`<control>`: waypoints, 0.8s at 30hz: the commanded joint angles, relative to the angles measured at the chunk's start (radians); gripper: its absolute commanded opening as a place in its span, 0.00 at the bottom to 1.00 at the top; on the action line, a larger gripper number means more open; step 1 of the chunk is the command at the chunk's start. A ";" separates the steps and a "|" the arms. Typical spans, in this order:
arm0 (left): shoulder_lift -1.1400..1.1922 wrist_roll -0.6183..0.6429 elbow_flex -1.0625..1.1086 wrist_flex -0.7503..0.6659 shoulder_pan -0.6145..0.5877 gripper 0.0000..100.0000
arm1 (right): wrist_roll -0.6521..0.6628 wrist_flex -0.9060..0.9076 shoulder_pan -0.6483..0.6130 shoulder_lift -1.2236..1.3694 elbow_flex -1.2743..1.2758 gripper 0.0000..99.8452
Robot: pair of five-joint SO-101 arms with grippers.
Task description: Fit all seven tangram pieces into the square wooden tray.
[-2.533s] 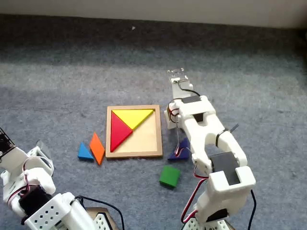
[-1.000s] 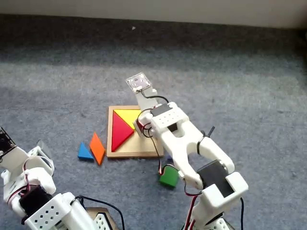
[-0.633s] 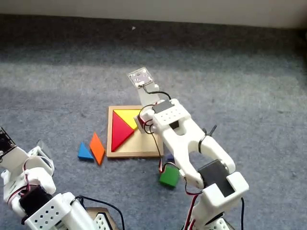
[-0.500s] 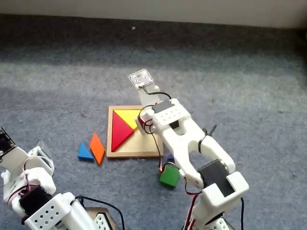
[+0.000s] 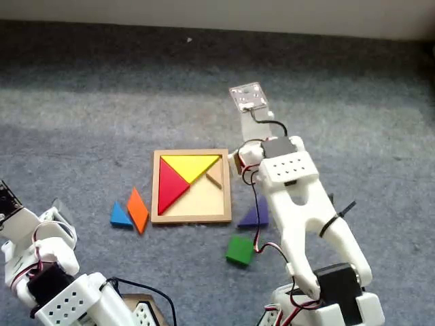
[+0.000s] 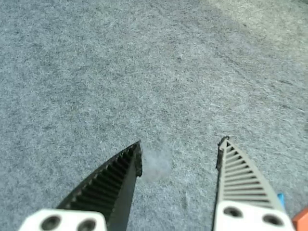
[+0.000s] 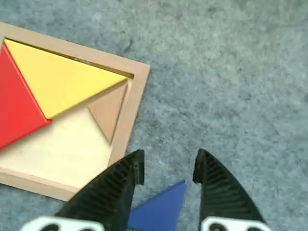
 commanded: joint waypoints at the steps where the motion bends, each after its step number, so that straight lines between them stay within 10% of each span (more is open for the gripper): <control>1: -0.008 -0.009 -0.007 -0.009 0.016 0.25 | -0.011 0.016 0.051 -0.076 0.044 0.16; 12: -0.008 -0.009 -0.005 -0.011 0.016 0.25 | -0.281 0.140 0.027 -0.077 0.073 0.16; 24: -0.008 -0.009 -0.005 -0.011 0.016 0.25 | -0.287 0.338 -0.088 -0.088 0.122 0.16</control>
